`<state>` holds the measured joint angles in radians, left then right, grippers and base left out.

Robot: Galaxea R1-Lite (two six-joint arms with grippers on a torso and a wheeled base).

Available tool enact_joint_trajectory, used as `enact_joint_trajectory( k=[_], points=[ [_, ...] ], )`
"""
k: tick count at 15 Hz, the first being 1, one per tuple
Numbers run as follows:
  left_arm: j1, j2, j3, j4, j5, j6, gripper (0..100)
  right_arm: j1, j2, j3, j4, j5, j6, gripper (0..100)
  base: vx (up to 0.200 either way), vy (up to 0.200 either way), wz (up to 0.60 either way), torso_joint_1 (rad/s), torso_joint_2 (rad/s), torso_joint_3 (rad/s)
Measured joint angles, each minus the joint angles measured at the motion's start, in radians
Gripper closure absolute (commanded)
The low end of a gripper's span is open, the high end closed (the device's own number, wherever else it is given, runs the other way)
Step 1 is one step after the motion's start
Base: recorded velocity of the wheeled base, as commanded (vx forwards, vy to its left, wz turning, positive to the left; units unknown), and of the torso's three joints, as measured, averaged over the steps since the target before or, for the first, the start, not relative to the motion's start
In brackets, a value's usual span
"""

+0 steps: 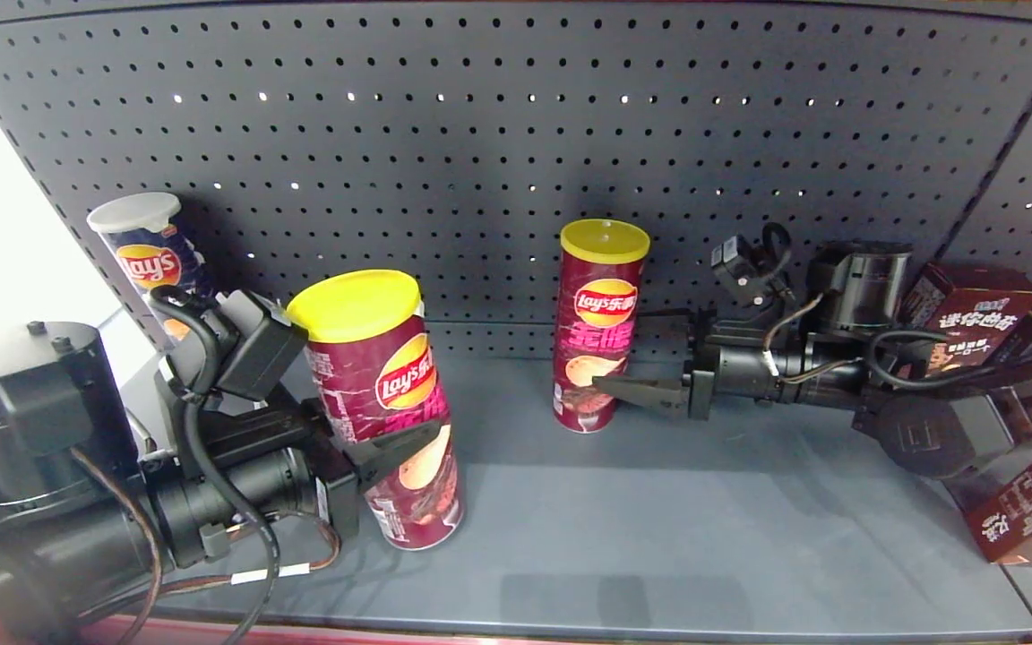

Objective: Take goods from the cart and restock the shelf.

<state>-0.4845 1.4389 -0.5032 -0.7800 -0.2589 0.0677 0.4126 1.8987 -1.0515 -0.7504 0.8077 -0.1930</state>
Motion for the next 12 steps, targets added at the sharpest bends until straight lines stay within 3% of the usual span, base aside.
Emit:
enact_joint_trajectory(
  k=[12],
  points=[
    [0.000, 0.000, -0.010, 0.000, -0.003, 0.000, 100, 0.021, 0.140, -0.099, -0.003, 0.001, -0.014, 0, 0.000, 0.000, 0.00, 0.000, 0.00, 0.000]
  ],
)
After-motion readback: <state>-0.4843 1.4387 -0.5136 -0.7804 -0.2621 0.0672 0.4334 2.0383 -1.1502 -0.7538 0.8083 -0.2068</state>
